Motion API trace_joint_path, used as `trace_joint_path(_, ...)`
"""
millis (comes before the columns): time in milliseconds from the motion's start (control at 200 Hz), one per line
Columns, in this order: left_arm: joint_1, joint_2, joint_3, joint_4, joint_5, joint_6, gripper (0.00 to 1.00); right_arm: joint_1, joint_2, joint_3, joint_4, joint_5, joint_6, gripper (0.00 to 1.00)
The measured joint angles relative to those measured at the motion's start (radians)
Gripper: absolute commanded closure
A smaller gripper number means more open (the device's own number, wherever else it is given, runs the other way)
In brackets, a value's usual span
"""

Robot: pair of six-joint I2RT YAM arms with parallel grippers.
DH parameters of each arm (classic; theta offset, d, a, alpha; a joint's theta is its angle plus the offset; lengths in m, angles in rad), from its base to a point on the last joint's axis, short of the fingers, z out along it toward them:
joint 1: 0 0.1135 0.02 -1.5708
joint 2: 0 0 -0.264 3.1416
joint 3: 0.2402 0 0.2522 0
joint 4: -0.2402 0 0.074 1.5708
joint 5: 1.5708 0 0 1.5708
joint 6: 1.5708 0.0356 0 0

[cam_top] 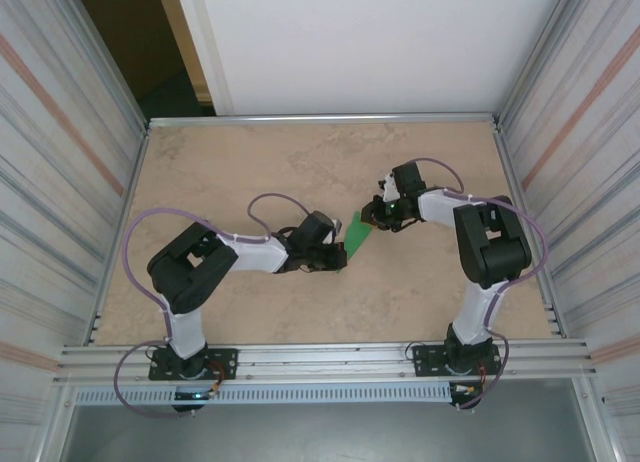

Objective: Fold a paper plane with a square sheet of paper (pick it up from the middle)
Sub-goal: Fold the wing for the fifth time at the center of the table.

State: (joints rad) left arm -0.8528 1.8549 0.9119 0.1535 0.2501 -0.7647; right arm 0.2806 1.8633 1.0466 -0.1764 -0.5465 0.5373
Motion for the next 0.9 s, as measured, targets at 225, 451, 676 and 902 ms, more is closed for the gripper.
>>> trace_joint_path(225, 0.001, 0.0, 0.0, -0.003, 0.011, 0.0, 1.0, 0.0, 0.045, 0.029, -0.037, -0.003, -0.034, 0.83)
trace_joint_path(451, 0.001, 0.0, 0.0, -0.003, 0.015, 0.002, 1.0, 0.0, 0.078, 0.069, -0.079, -0.007, -0.053, 0.83)
trace_joint_path(676, 0.025, -0.006, 0.023, -0.058, 0.061, 0.04, 1.0, 0.013, 0.082, 0.077, -0.098, -0.001, -0.052, 0.83)
trace_joint_path(902, 0.036, -0.013, 0.09, -0.115, 0.049, 0.065, 1.0, 0.068, 0.06, 0.04, -0.06, 0.016, -0.021, 0.84)
